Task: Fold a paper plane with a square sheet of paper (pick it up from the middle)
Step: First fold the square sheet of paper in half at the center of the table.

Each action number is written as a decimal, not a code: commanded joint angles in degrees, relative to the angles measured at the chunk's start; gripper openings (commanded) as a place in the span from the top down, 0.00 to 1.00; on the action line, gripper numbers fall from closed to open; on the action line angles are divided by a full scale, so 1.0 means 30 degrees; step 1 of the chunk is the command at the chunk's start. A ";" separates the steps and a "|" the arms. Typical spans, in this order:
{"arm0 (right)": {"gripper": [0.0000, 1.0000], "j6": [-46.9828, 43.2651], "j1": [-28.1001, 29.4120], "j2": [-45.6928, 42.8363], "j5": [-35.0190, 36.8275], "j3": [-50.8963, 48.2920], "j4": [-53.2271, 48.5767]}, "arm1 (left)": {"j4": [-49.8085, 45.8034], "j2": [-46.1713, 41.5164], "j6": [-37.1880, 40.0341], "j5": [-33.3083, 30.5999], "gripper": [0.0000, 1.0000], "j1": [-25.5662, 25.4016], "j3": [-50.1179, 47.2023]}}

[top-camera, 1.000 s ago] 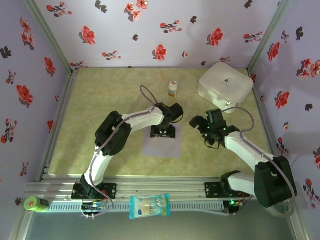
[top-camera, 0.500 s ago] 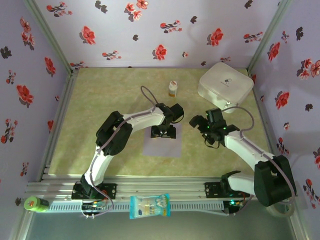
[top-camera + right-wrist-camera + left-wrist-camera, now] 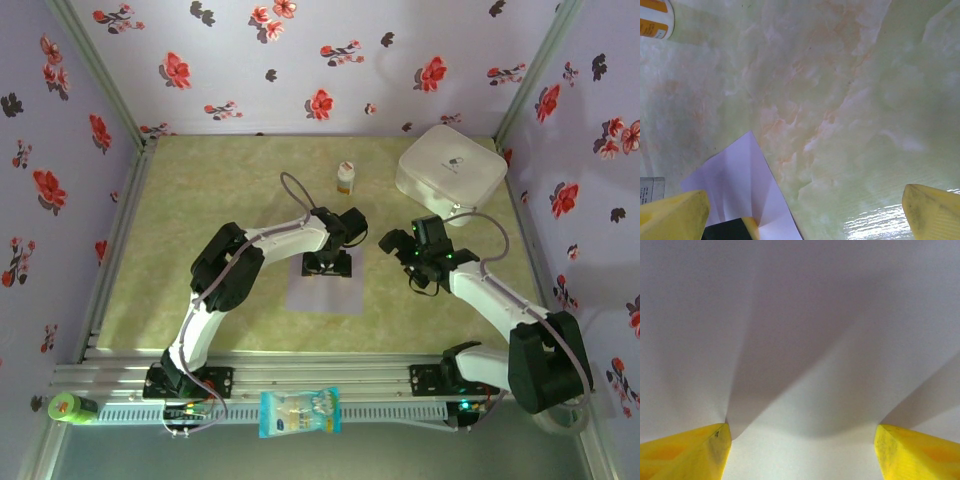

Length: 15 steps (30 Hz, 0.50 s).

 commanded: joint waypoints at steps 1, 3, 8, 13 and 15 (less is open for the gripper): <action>0.01 0.0449 -0.0116 -0.0514 0.0447 0.0045 -0.0404 | 0.0346 0.0516 -0.0375 0.0050 0.26 -0.0177 -0.0772; 0.01 0.0501 -0.0101 -0.0656 0.0509 -0.0020 -0.0435 | 0.0237 0.0516 -0.0236 -0.0090 0.26 -0.0207 -0.0658; 0.01 0.0481 -0.0094 -0.0989 0.0810 -0.0072 -0.0776 | 0.0374 0.0485 -0.0274 -0.0005 0.29 -0.0229 -0.0714; 0.01 0.0339 -0.0116 -0.1281 0.1278 -0.0005 -0.1027 | 0.0396 0.0405 -0.0289 0.0039 0.29 -0.0208 -0.0606; 0.01 0.0390 -0.0101 -0.1248 0.1311 0.0009 -0.0979 | 0.0403 0.0370 -0.0258 0.0041 0.29 -0.0208 -0.0614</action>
